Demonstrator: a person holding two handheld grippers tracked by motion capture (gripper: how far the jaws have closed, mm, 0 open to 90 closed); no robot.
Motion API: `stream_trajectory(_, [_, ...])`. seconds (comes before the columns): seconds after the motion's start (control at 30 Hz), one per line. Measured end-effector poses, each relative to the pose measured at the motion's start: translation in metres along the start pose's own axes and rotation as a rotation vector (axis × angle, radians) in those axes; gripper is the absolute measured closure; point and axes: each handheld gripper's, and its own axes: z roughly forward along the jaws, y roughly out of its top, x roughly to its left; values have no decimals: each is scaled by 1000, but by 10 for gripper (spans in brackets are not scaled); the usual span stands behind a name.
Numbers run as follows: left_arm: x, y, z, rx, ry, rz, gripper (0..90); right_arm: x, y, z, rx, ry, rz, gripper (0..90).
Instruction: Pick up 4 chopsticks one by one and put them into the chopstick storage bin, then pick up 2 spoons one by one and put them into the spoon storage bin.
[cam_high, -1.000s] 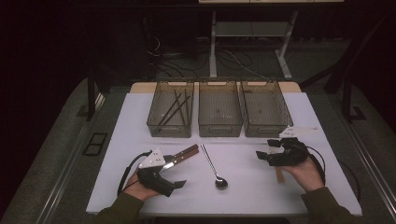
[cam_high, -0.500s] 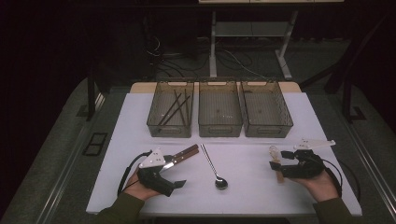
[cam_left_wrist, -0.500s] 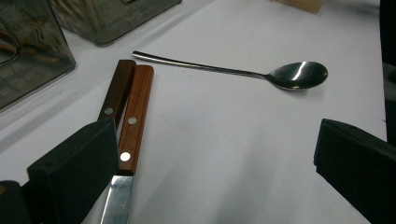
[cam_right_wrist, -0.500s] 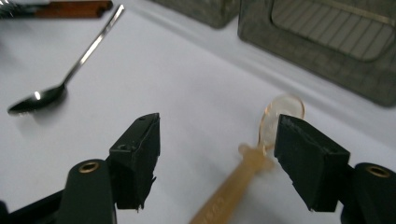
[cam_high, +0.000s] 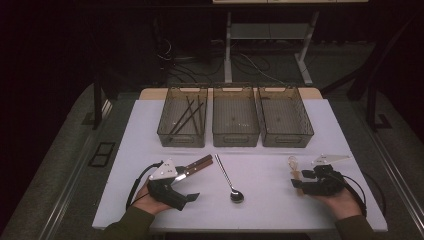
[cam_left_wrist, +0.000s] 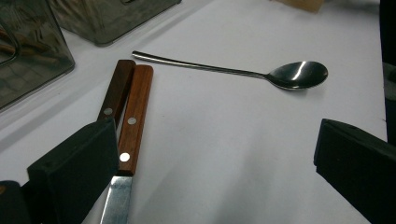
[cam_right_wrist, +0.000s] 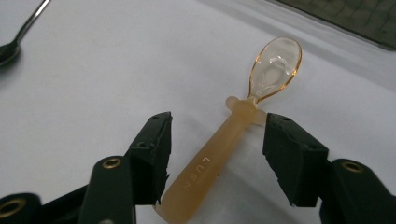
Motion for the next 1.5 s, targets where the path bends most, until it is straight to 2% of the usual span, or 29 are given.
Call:
stream_trajectory(0.2, [-1,0,0,2,0,5,0,2,-1,3,17,2,-3,497])
stream_trajectory(0.43, [-1,0,0,1,-3,11,0,5,0,10,45,-17,-21,541])
stream_trajectory(0.5, [-1,0,0,0,-3,9,0,7,0,11,54,-38,-39,568])
stream_trajectory(0.87, [-1,0,1,-1,-1,2,0,5,1,11,66,-72,-8,707])
stream_trajectory(1.0, [-1,1,1,4,-2,3,0,5,3,12,70,-87,-19,771])
stream_trajectory(1.37, [-1,1,1,2,-3,4,0,2,4,11,71,-68,-19,778])
stream_trajectory(1.5, [-1,0,1,0,-4,3,0,-1,5,7,48,-50,-27,778])
